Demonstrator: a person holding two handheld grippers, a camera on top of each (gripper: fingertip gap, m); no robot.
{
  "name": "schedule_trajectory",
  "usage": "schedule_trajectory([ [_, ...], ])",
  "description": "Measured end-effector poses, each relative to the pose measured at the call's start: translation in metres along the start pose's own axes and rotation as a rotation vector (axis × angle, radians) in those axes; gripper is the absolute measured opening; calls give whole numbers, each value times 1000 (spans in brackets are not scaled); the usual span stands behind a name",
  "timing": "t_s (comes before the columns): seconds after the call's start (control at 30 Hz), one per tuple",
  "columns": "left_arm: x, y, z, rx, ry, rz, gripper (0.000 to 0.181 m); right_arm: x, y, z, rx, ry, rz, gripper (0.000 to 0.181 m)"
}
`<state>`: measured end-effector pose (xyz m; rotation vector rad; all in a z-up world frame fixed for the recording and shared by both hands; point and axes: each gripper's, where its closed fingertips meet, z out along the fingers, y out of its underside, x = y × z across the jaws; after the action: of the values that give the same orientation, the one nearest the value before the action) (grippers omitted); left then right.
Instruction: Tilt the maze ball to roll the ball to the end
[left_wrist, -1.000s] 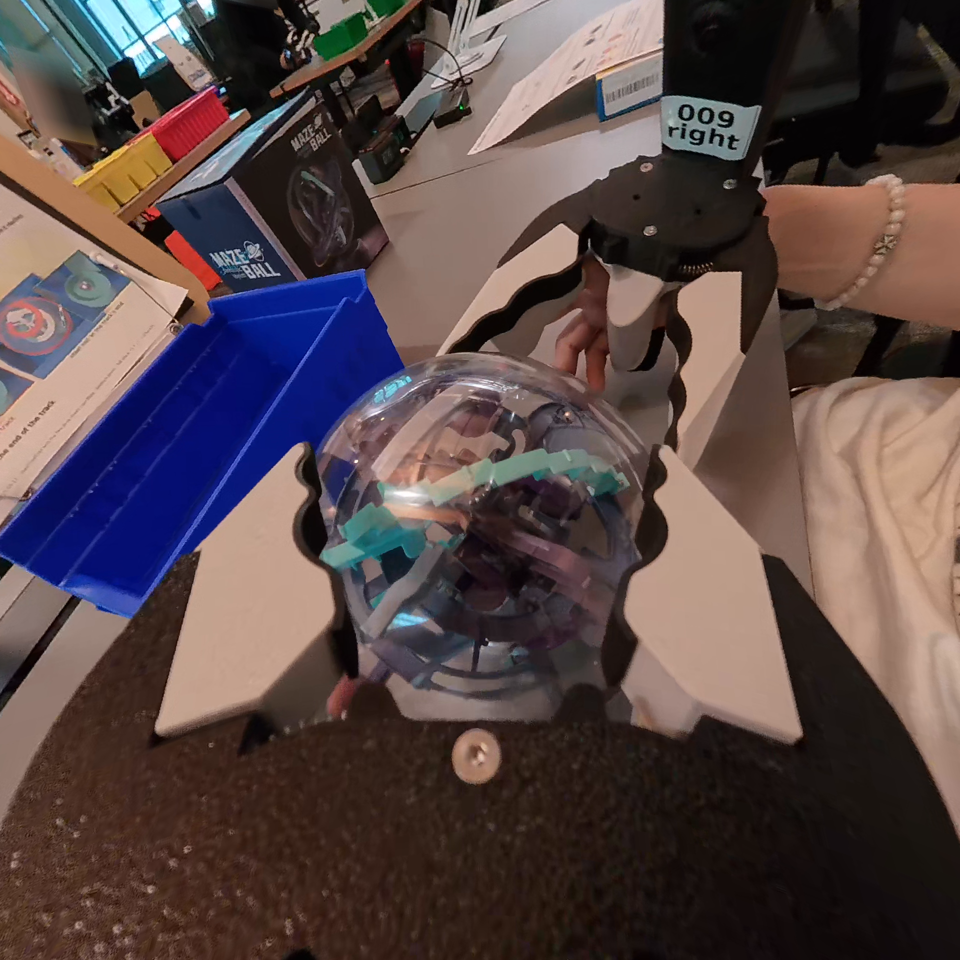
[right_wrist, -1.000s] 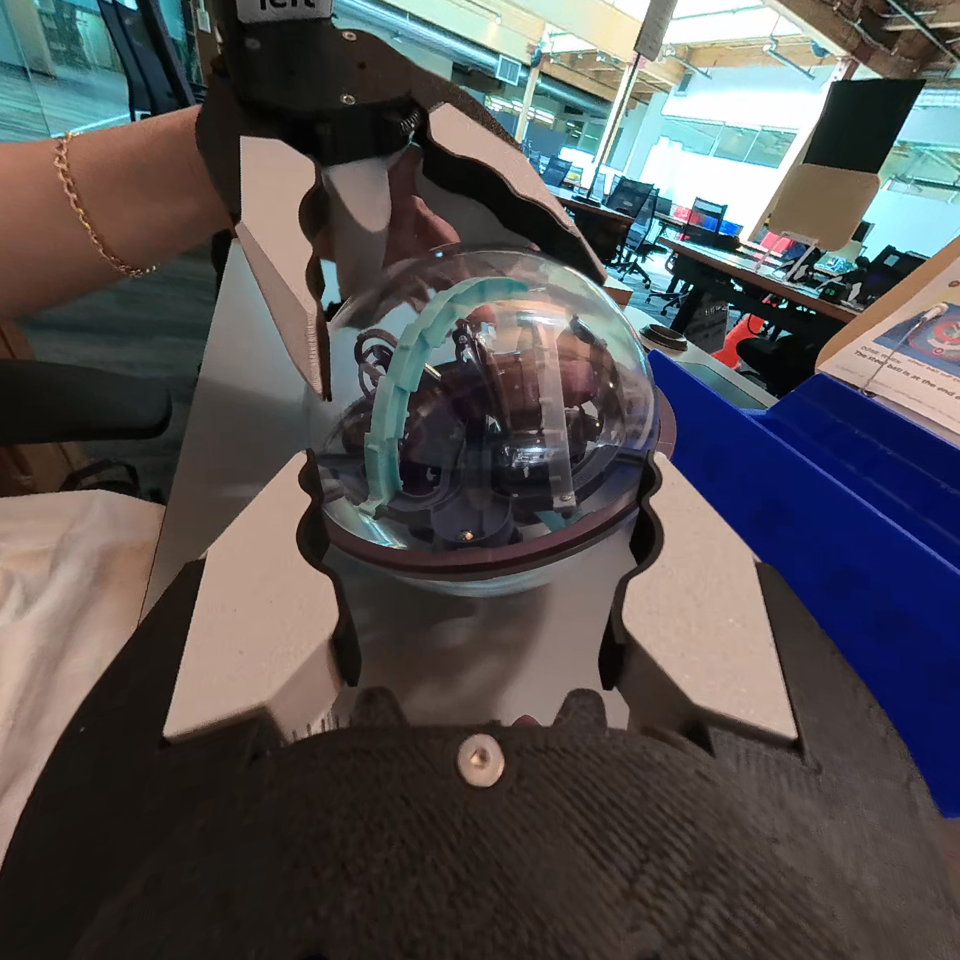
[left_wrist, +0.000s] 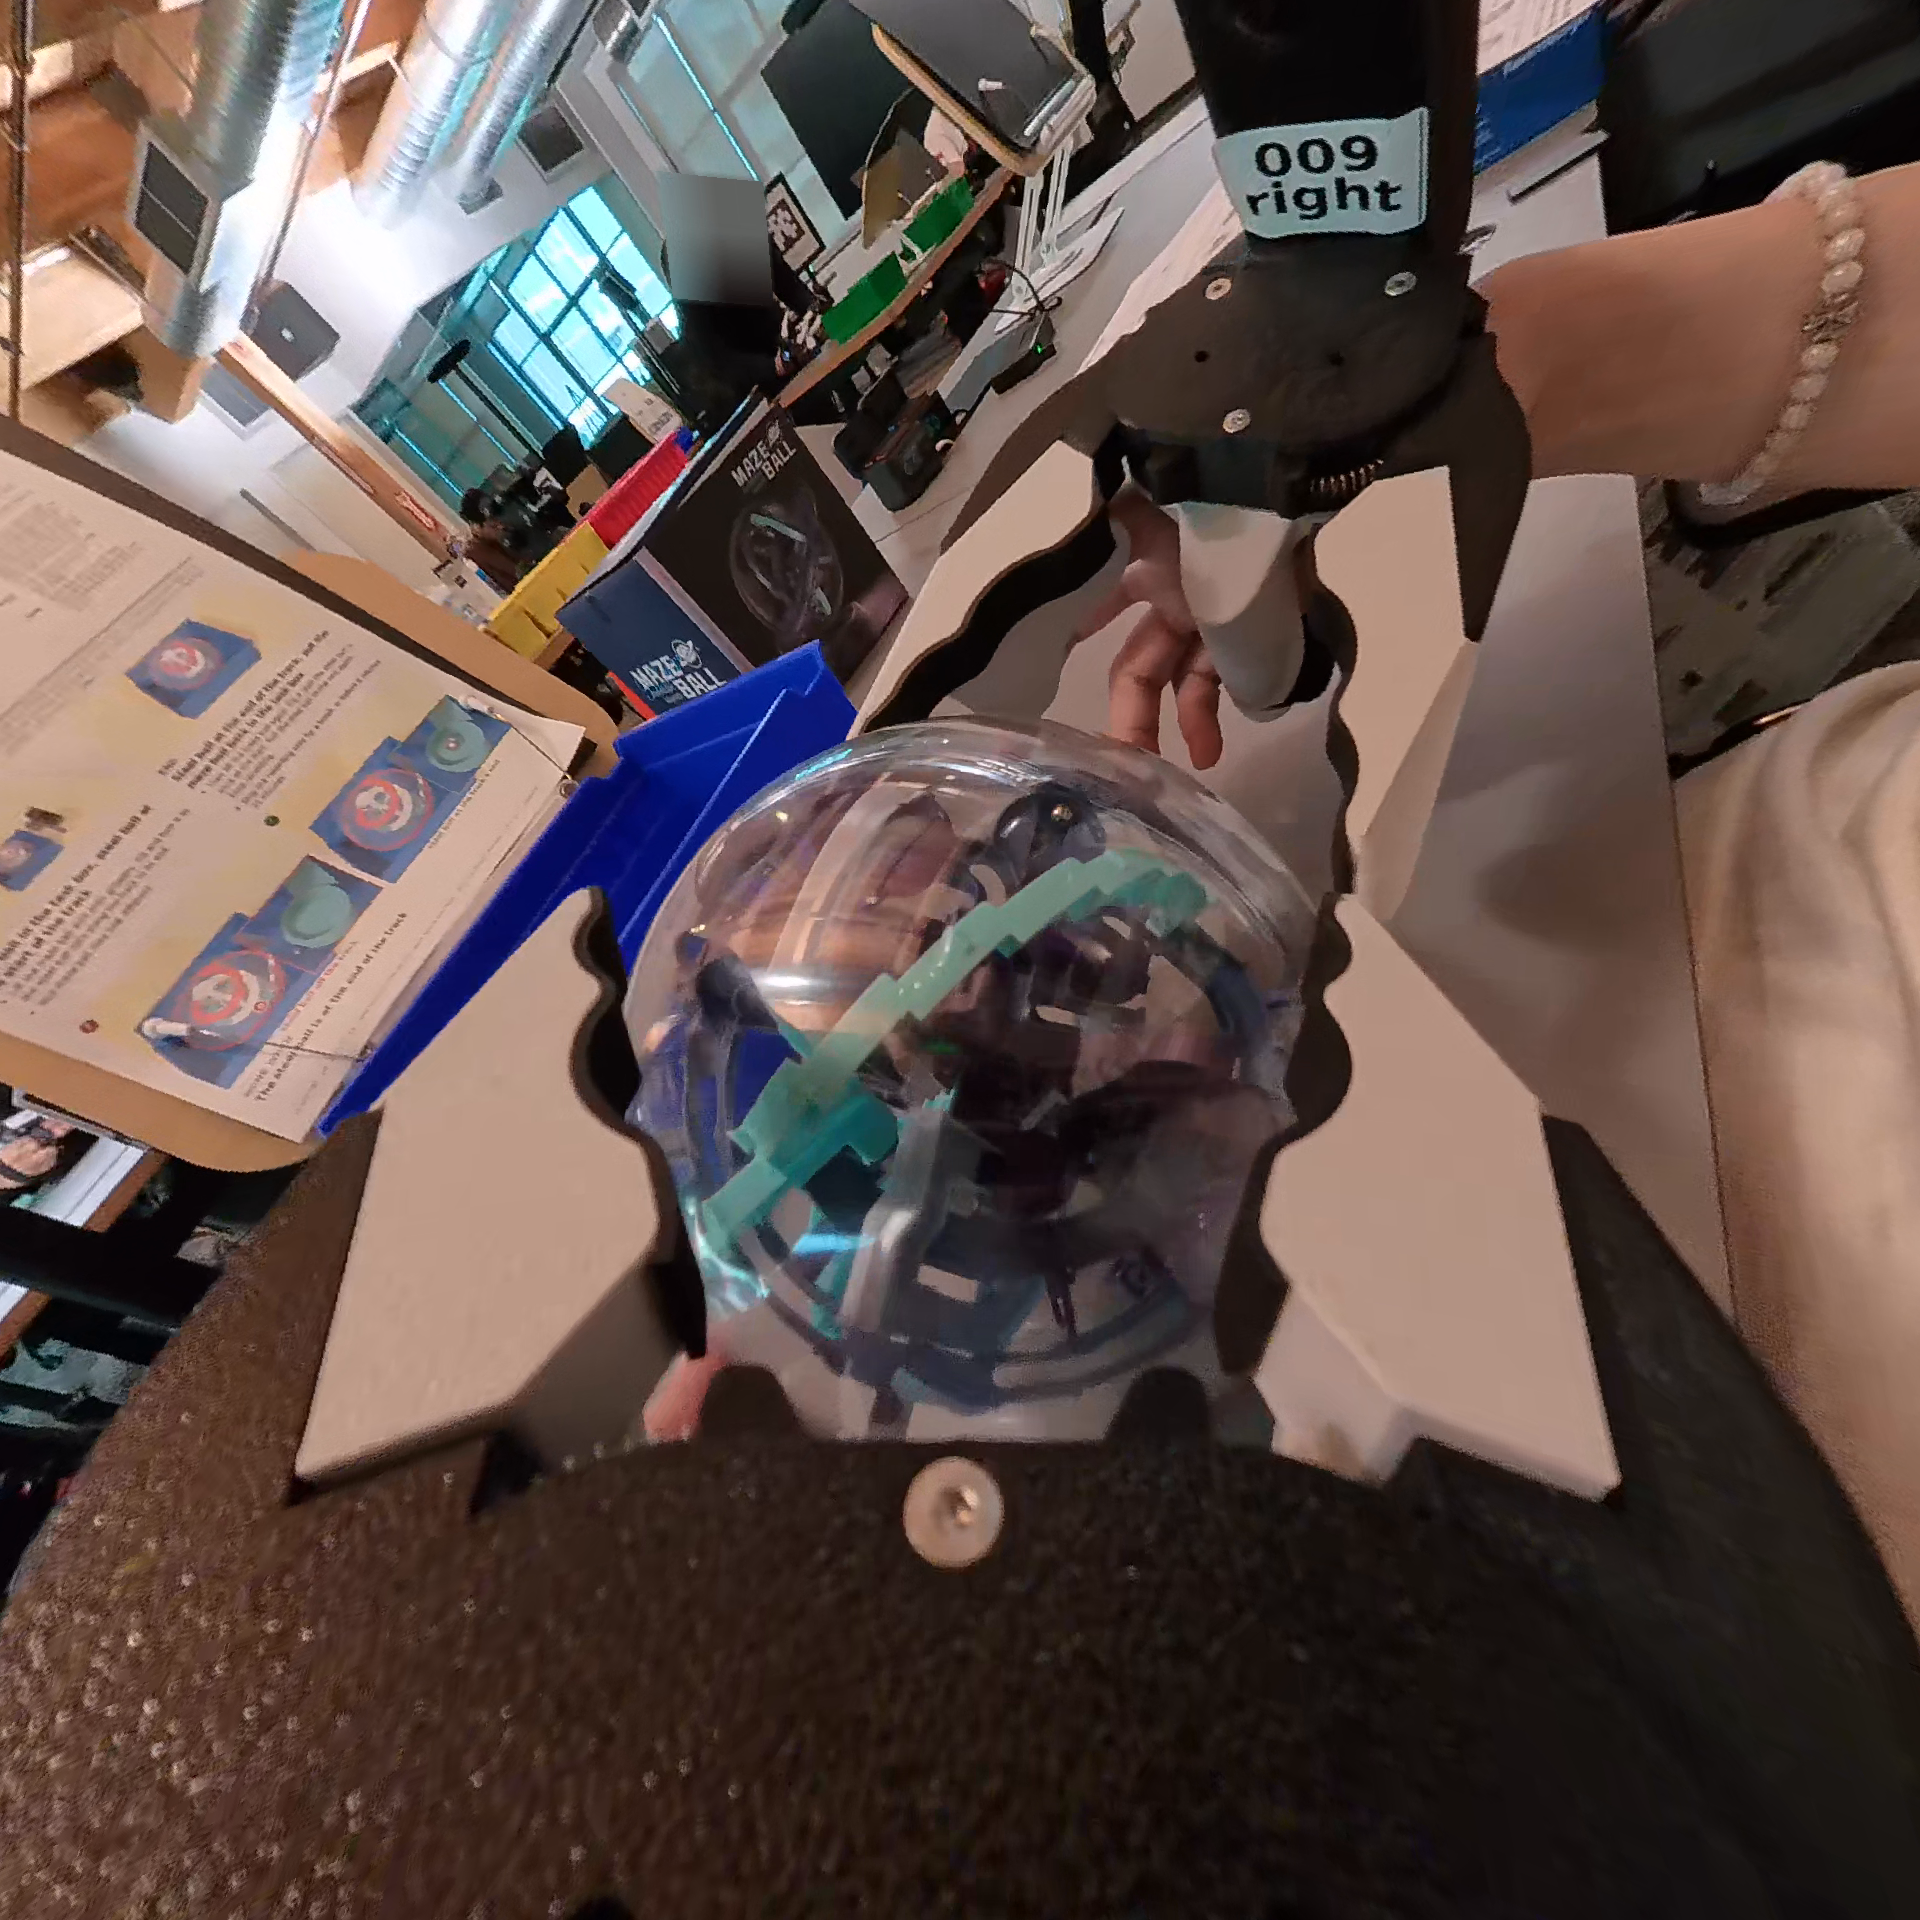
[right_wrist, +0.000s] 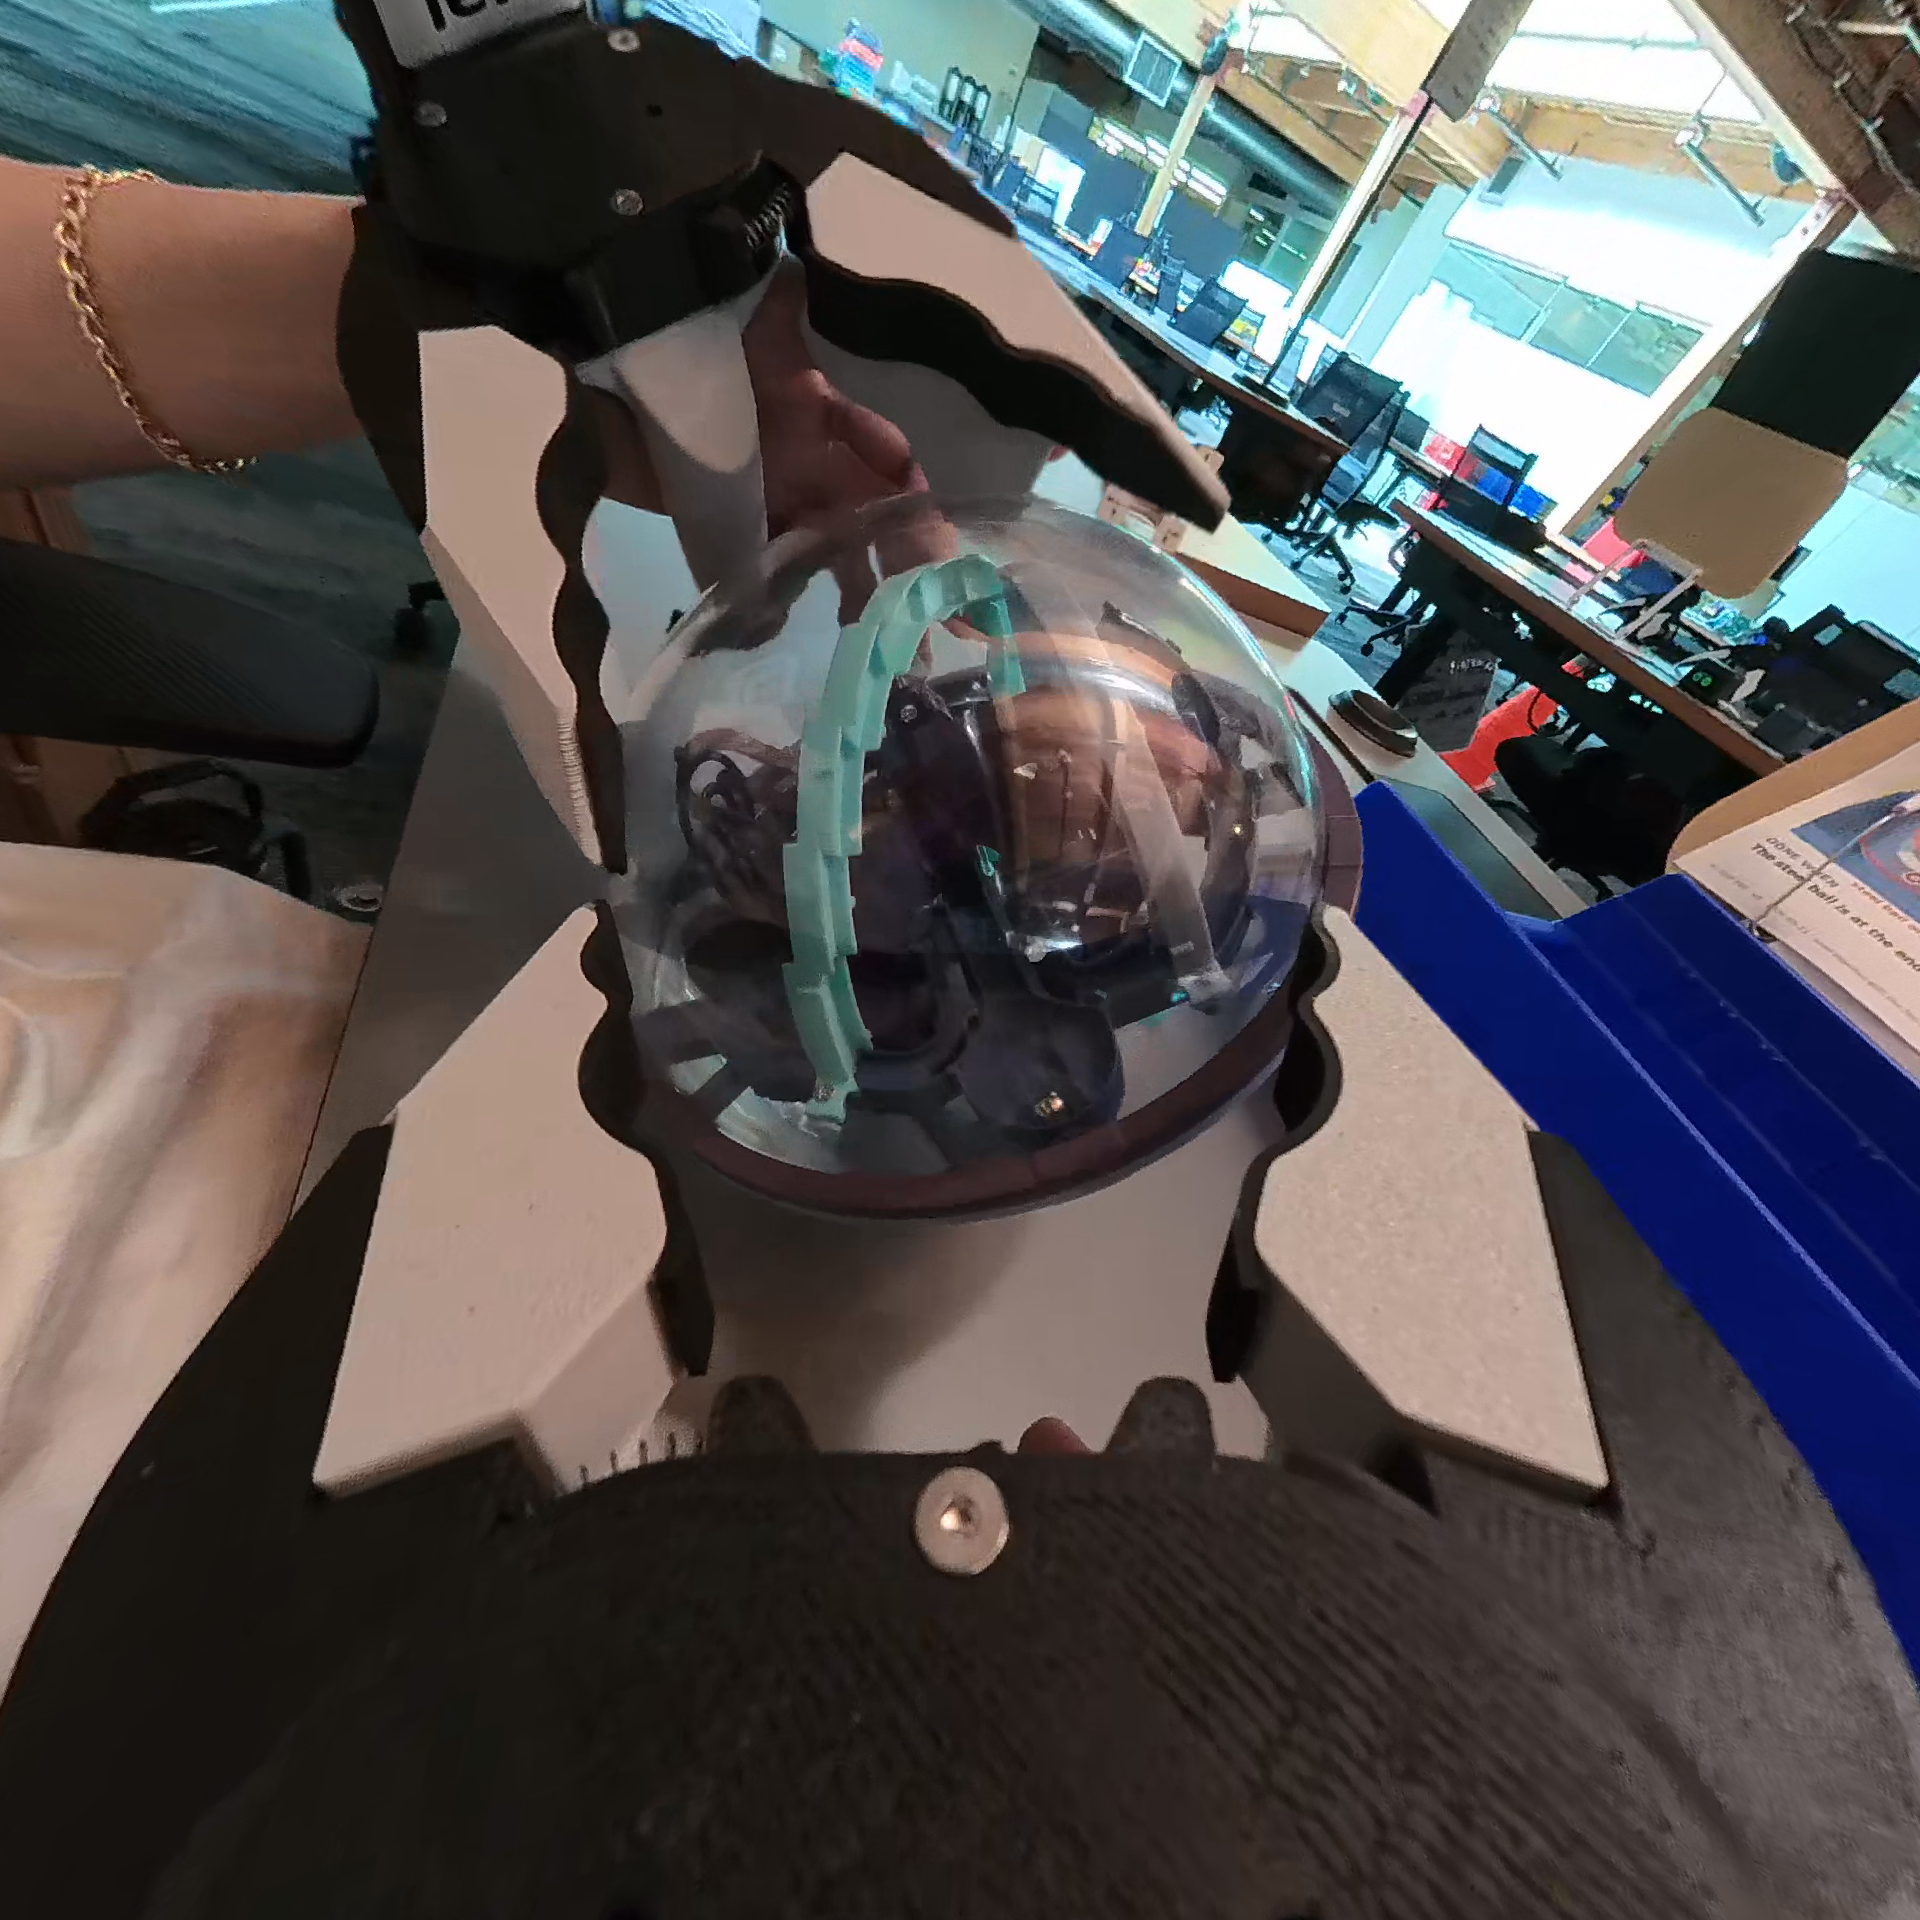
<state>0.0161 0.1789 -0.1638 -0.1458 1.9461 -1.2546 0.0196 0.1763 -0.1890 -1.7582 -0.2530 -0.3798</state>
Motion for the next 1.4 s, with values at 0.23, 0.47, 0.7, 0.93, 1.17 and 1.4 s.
schedule_trajectory([
  [0.23,2,-1,5,30,29,-53,119,3,1,-3,18,4,24,125],
  [0.47,6,-3,4,25,15,-26,118,1,0,-6,-12,6,12,124],
  [0.7,5,-3,3,9,-4,-4,115,0,-1,-5,-13,6,15,122],
  [0.93,8,-4,0,20,-8,21,114,-2,-1,-3,-13,-17,-22,124],
  [1.17,7,-3,-2,23,-32,15,114,-2,-2,-1,-35,-30,-34,124],
  [1.4,1,2,-7,9,-101,20,112,1,-5,4,-33,20,-28,121],
])
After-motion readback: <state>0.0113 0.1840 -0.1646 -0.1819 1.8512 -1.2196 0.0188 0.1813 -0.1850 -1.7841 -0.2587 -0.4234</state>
